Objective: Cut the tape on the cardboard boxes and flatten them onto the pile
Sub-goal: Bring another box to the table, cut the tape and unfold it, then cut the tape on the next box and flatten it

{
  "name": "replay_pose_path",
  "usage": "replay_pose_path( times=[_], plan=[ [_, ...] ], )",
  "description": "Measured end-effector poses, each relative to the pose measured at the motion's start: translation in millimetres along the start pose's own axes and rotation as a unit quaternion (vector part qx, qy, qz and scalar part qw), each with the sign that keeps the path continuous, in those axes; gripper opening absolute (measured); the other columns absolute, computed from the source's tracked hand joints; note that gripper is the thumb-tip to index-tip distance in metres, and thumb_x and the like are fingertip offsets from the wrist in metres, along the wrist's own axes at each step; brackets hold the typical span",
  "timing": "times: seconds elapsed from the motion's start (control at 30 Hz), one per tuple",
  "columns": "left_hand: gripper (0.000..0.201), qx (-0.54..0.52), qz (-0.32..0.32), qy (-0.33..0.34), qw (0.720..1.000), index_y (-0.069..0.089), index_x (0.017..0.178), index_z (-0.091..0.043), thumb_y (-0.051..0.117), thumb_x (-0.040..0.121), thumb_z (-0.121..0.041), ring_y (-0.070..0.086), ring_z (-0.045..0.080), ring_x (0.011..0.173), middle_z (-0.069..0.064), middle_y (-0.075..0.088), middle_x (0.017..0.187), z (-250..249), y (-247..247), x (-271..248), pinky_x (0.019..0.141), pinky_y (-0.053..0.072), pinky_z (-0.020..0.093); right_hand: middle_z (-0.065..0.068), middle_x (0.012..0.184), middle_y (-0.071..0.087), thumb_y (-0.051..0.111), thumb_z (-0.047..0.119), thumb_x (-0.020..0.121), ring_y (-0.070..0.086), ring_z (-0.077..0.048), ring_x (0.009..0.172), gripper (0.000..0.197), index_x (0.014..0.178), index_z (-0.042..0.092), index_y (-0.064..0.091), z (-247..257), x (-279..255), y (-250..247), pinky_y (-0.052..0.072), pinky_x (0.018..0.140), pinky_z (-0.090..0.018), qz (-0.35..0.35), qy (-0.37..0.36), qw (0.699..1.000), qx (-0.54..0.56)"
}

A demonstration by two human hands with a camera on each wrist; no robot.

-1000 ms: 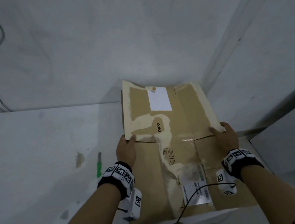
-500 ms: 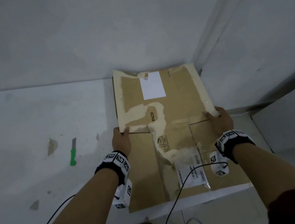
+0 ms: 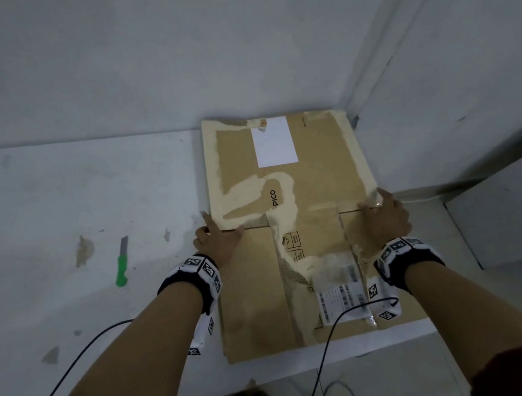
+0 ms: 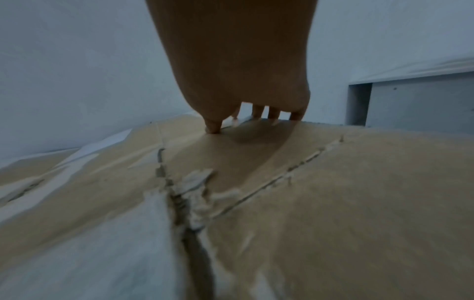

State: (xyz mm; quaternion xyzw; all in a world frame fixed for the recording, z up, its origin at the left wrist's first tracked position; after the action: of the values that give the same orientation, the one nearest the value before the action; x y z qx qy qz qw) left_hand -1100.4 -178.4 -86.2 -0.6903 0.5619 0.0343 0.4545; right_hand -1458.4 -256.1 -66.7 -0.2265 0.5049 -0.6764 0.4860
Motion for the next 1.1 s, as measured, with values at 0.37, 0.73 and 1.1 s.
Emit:
replay_pose_path(
  times=[0.37,0.73,1.1],
  plan=[
    [0.07,-0.095,-0.052,0.035,0.993,0.019,0.148,-0.01,0.06,0.092,-0.02,0.032,0.038,0.131,0.021,0.02,0.144,67,-65,-7,0.11,0.029,0.043,-0.01,0.153,0.026,0.061,0.021,0.09,0.025,-0.029,0.14,0.052,0.139,0.021,0.042,90,-87,37,0.021,0.111,-0.048,-0.028,-0.146,0.989,0.026],
    [0.044,-0.182,-0.237,-0.099,0.949,0.041,0.135,-0.003,0.055,0.095,-0.014,0.052,0.038,0.107,0.021,0.026,0.137,306,-267,-100,0.1,0.04,0.039,-0.007,0.134,0.046,0.063,0.009,0.089,0.044,-0.027,0.128,0.034,0.121,0.021,0.059,303,-355,188,0.035,0.101,-0.045,0.191,-0.437,0.873,0.105],
    [0.034,-0.195,-0.342,-0.159,0.905,0.048,0.129,-0.004,0.052,0.096,-0.015,0.058,0.039,0.093,0.02,0.03,0.135,499,-428,-182,0.095,0.043,0.038,-0.001,0.131,0.045,0.056,0.016,0.093,0.049,-0.021,0.119,0.029,0.121,0.024,0.055,462,-613,290,0.032,0.093,-0.035,0.314,-0.548,0.772,0.064]
  ],
)
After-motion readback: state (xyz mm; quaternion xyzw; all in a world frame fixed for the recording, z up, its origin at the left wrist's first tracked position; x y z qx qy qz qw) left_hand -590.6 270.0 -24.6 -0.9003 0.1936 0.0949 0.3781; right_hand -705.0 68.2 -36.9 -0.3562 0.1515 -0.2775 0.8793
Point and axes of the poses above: each hand's wrist, its own x-axis towards the middle knuckle, its own y-axis out of the palm, z = x × y, the point moved 4 cm from there along x, towards the middle knuckle
